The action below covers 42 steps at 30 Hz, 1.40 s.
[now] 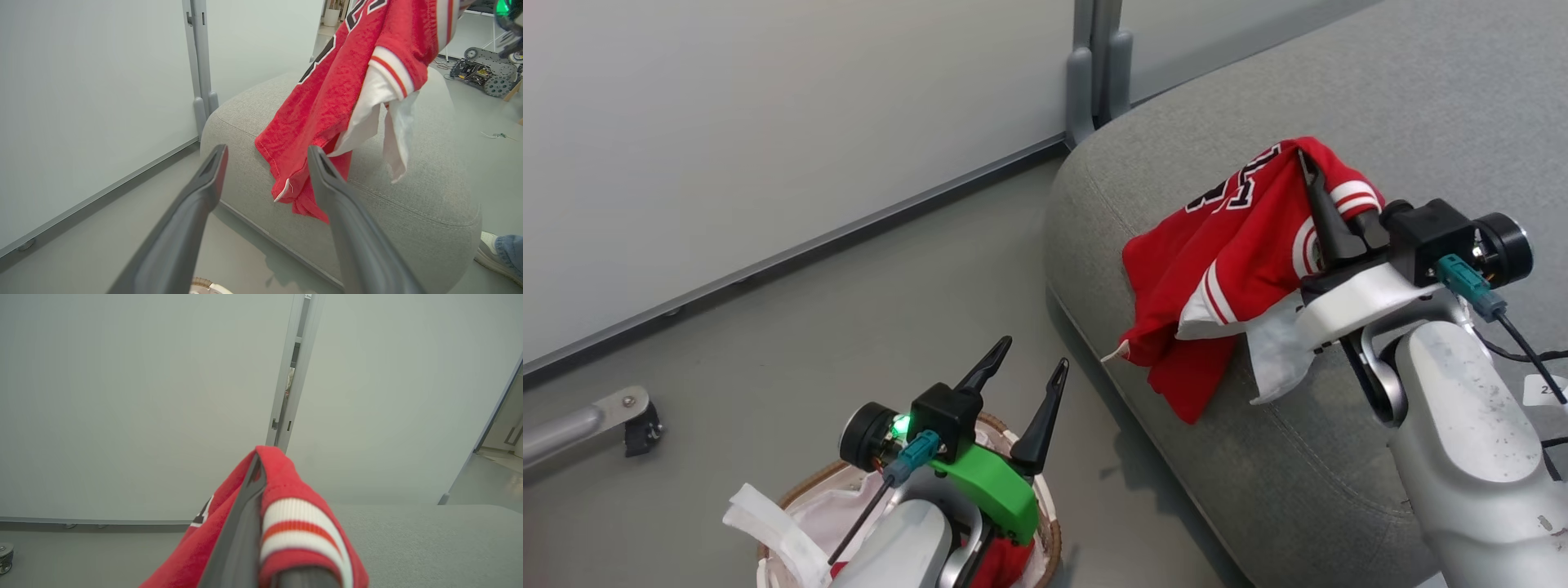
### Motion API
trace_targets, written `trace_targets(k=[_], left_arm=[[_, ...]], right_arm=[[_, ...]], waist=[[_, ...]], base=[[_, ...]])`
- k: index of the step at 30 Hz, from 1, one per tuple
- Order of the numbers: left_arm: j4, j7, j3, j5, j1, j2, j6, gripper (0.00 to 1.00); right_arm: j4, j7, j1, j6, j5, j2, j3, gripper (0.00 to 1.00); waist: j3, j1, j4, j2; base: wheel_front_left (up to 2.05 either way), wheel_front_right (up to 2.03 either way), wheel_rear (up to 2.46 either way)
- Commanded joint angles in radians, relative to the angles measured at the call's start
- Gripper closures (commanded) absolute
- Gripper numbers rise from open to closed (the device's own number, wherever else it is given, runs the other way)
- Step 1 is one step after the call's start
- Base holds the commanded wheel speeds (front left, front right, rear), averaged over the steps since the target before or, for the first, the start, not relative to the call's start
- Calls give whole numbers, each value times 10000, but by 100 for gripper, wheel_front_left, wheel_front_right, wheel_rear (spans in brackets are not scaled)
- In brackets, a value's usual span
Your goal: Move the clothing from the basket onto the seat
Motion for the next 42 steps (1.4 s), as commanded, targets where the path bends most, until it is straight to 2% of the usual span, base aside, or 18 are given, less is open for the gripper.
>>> trace_targets(k=[1,7,12,24,29,32,42], left_arm=[[11,-7,-64,2,-189,56,-37,0],[60,-5,-433,106,-435,53,-36,0],[106,-7,-758,192,-757,52,-38,0],[-420,-6,-879,736,-1930,301,-40,0],[-630,-6,-775,897,-2332,391,-40,0],[-713,-6,-725,1005,-2515,455,-40,0],[-735,-6,-582,1198,-2655,534,-41,0]], right_arm=[[-87,-3,-163,-14,-10,-24,-145,100],[-92,-3,-536,-14,65,-166,-654,100],[55,-3,-1347,-14,-85,-477,-1017,100],[718,-3,-5122,-14,-777,-2802,-1768,100],[1228,-3,-5943,-14,-670,-3170,-2053,100],[1605,-3,-5834,-14,-706,-3252,-2219,100],[2813,-2,-3817,-14,-751,-2459,-3014,100]], waist=[[639,0,-667,-1],[1081,0,-497,-1],[1679,0,-25,-1],[4135,0,1227,-1],[5002,0,1494,-1],[5390,0,1615,-1],[5762,0,1777,-1]], base=[[0,0,0],[0,0,0],[0,0,0],[0,0,0],[0,0,0],[0,0,0],[0,0,0]])
